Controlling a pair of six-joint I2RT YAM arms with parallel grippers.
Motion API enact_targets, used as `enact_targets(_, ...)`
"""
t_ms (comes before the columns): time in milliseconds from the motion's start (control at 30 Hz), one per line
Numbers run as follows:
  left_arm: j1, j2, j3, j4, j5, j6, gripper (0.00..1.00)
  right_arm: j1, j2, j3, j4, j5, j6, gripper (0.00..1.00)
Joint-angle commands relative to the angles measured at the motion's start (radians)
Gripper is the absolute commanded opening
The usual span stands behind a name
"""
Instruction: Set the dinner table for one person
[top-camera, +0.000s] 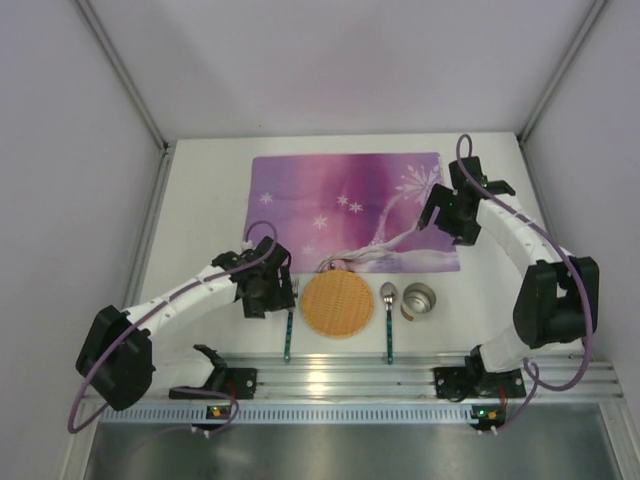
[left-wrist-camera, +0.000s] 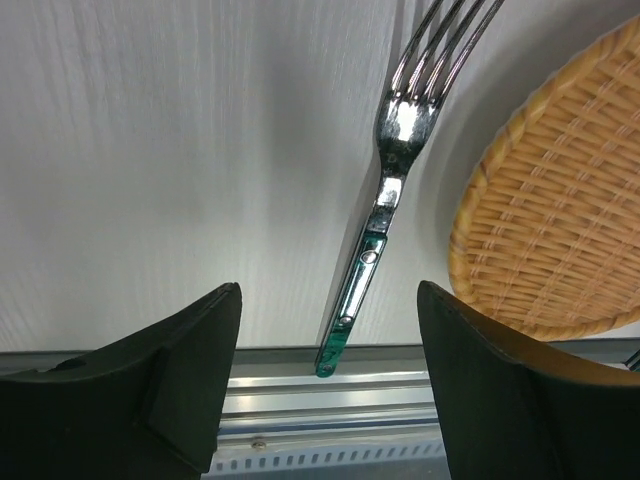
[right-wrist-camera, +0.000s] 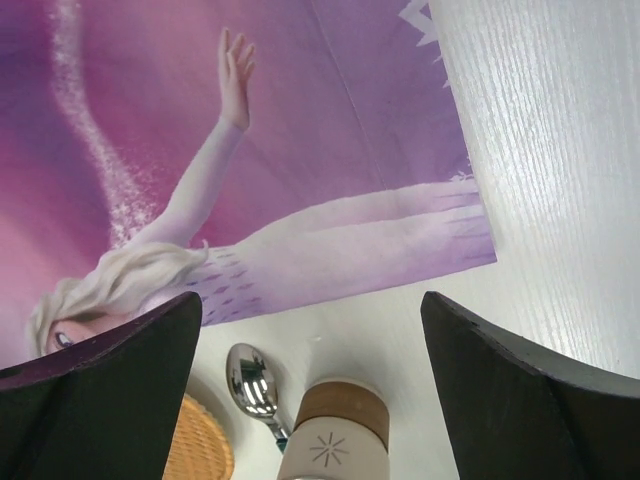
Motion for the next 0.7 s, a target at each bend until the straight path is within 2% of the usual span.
enact_targets(0,-0.042,-0.061,-0.033,0.017,-0.048,-0.088,0.75,0.002,-0.078,0.017,-0.042,-0.028,-0.003,0.92)
enact_targets(67,-0.074,-0.080,-0.056,0.014,-0.052,-0.111,0.71,0.001,-0.109,0.010,-0.054,-0.028,-0.010,0.92)
enact_targets(200,-0.132,-0.074,-0.103,0.048,-0.052,-0.142,0.71,0.001,-0.141,-0.015,-0.063,-0.031,-0.018,0.92)
enact_targets(400,-0.214,0.033,-0.143,0.141,-0.083,-0.166,0.69,0.001,-0.190,-0.065,-0.063,-0.044,-0.030,0.92)
enact_targets(500,-0.221,0.104,-0.162,0.212,-0.083,-0.162,0.60,0.001,-0.216,-0.087,-0.065,-0.047,-0.038,0.92)
enact_targets(567,-0.229,0.156,-0.157,0.232,-0.092,-0.156,0.48,0.001,-0.238,-0.096,-0.071,-0.045,-0.047,0.92)
enact_targets(633,-0.232,0.202,-0.146,0.236,-0.107,-0.154,0.41,0.001,-0.252,-0.104,-0.081,-0.047,-0.058,0.92)
enact_targets(667,-0.234,0.213,-0.143,0.239,-0.112,-0.153,0.31,0.002,-0.266,-0.105,-0.084,-0.047,-0.062,0.92)
